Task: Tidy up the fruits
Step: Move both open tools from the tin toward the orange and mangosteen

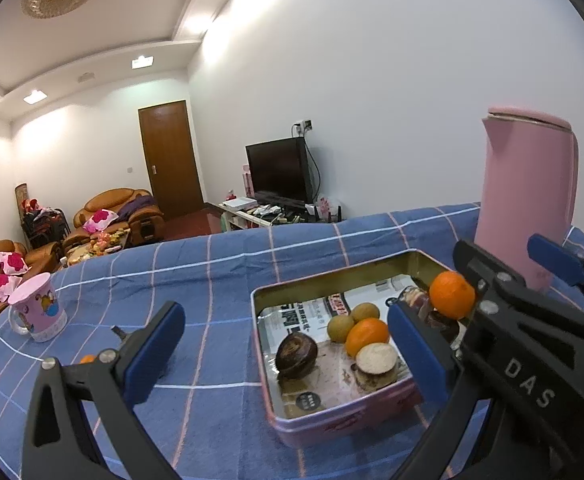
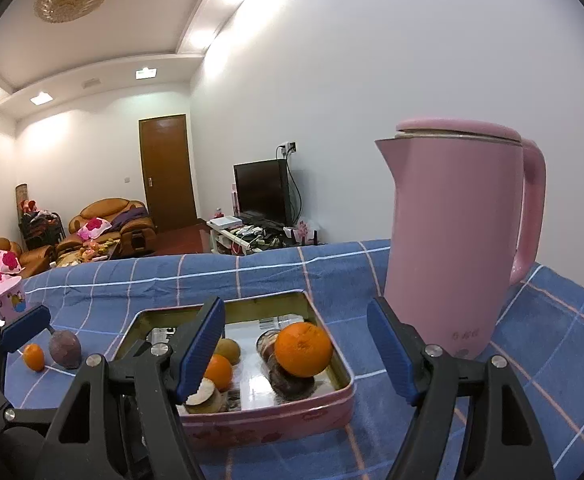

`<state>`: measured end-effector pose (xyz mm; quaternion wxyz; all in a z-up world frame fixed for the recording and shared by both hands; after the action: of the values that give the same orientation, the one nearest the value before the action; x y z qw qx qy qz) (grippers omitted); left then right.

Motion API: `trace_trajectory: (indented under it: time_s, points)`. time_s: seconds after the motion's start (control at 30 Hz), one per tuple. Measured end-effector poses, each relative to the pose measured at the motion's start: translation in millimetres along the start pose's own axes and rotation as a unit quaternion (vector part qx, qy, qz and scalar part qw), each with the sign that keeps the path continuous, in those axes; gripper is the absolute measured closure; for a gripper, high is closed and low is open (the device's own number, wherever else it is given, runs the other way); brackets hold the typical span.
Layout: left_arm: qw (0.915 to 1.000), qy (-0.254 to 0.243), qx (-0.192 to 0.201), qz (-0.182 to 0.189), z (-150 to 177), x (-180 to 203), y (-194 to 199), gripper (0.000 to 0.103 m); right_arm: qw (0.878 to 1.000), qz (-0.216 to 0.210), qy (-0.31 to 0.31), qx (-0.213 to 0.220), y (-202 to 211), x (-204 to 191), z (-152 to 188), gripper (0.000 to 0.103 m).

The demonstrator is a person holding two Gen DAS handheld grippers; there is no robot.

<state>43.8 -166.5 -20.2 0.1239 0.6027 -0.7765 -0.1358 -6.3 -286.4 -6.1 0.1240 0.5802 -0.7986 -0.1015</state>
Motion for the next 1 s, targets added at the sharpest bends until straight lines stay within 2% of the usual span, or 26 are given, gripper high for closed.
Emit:
trace_trajectory:
  time_s: [0.27,0.57,0.8,1.0]
  points:
    - [0.9998,0.009,-0.009,-0.013,0.8,-26.9,0.8,0.0,1.0,-0.004,-0.004,-0.013,0.9,-20.3,3.1,0.028]
    - [0.9992,0.004,-0.02,-0.036,1.3,-66.5,-6.4,0.0,0.999,-0.026,0.012,-0.017,-2.4,-62.5,0.2,0.028]
    - [0.9966,0.031,-0.043,-0.064,4.3,-119.6,-19.2,0.0,0.998,-0.054,0.022,-0.021,-8.8,-100.8,-2.3,0.028]
    - [0.9918,0.058,-0.078,-0.083,13.5,-166.5,-31.7,0.0,0.996,-0.077,0.042,-0.019,-12.7,-136.7,-5.2,0.028]
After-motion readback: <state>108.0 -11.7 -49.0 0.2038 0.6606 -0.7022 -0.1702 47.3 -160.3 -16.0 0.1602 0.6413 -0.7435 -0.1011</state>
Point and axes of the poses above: each gripper's, at about its wrist camera, not at the fingertips, and y roughly against the way its jaws point, x to its right, z to its underside, the point moved 10 cm from there along -y, roughly the way its jaws point, and after that the axes turned 9 degrees about y, right-handed, at the moved point
